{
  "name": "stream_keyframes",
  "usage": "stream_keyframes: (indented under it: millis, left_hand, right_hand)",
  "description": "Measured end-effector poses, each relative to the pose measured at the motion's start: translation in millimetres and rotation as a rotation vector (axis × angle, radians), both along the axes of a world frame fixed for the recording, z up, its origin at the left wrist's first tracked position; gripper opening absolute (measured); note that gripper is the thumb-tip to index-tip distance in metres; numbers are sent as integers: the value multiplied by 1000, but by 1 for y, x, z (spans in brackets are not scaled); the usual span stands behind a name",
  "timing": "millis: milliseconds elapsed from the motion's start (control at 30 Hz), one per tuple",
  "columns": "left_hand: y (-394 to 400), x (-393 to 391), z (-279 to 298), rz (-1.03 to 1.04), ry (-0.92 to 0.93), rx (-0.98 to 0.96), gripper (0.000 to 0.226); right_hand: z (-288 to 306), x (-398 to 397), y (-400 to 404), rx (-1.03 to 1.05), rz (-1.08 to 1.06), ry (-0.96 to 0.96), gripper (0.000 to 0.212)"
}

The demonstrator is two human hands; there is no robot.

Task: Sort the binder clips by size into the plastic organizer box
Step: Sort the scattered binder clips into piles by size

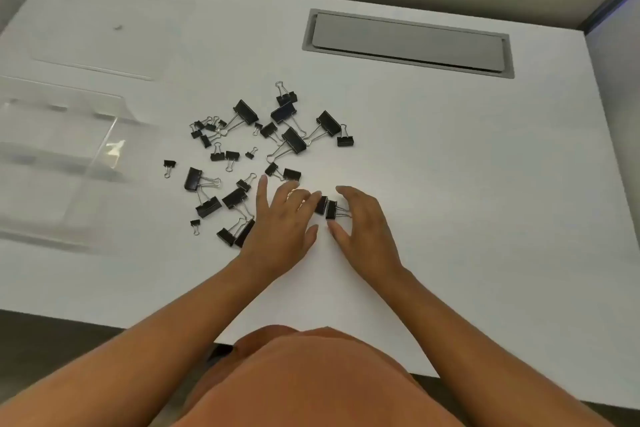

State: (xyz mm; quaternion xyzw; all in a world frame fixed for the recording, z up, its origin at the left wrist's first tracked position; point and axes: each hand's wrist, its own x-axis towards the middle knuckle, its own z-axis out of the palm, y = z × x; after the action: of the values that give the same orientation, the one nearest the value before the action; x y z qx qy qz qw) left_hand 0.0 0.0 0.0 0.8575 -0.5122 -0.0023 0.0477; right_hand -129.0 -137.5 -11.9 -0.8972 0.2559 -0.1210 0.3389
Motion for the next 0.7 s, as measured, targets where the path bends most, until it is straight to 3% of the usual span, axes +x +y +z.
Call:
stream_keyframes:
  millis: [133, 233, 400, 467, 567, 700]
  left_hand:
    - [-19, 10, 2, -7, 8, 78, 64]
    - [-28, 16, 1, -49, 13, 73, 44]
    - [-34, 24, -8, -53, 62, -43, 29]
    - [-35, 27, -7, -17, 130, -98, 32]
    - [-38, 25, 7, 132, 412, -190, 37]
    - [-53, 18, 33, 495, 1102, -391, 34]
  right_hand:
    - [0, 9, -13, 51, 20, 61, 67]
    - [-2, 13, -23, 58, 62, 68, 67]
    - [-2, 17, -35, 78, 88, 67, 54]
    - [3, 18, -38, 232, -39, 21, 43]
    - [21, 22, -41, 686, -295, -96, 27]
    - [39, 27, -37, 953, -406, -259, 18]
